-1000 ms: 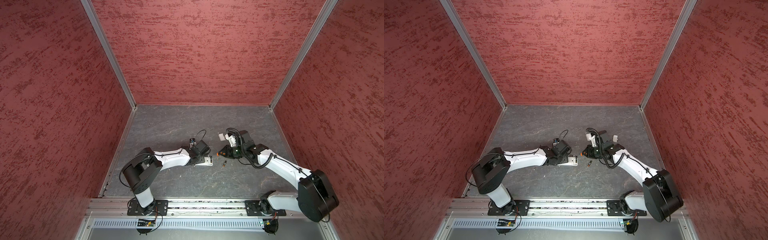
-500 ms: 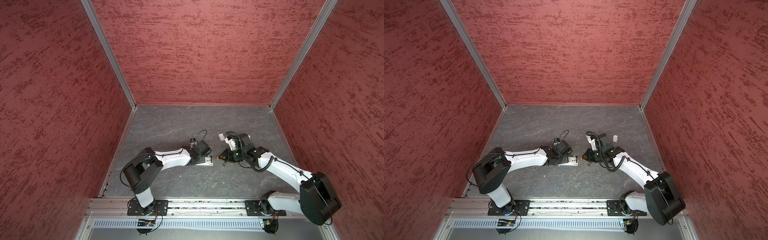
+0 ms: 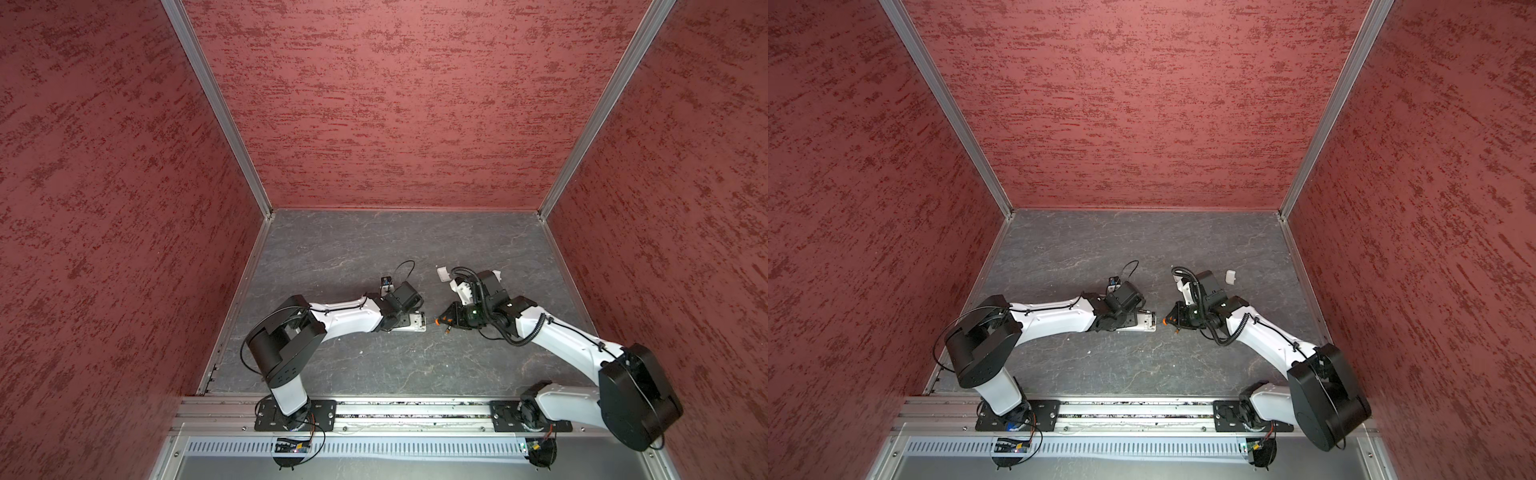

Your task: Unload the batteries from the remote control

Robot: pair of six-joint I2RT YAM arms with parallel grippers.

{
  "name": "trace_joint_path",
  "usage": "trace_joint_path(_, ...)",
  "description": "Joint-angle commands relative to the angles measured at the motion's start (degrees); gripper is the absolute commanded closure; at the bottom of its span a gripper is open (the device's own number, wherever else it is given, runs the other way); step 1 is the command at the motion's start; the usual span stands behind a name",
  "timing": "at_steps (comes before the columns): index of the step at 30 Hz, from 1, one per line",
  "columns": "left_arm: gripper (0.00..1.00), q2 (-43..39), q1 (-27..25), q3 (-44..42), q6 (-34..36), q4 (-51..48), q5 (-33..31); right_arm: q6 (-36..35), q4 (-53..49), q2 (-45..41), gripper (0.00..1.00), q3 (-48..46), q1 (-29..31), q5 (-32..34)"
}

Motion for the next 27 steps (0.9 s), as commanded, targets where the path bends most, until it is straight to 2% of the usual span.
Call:
trace_joint_path(1, 0.37, 4.27, -2.19, -1.7, 0.28, -2.47, 7.73, 0.1, -0.81, -1.5, 1.0, -1.09, 0.33, 1.05)
trace_joint_path(14, 0.37, 4.35, -2.16, -1.7, 0.48, -2.59, 7.74, 1.21, 0.16, -1.68, 1.0, -2.34, -0.06, 2.65)
trace_joint_path(27, 0.39, 5.1, -2.49, -1.61, 1.02, -2.76, 7.74, -0.49, -0.03, -1.75, 1.0, -1.06, -3.17, 2.99)
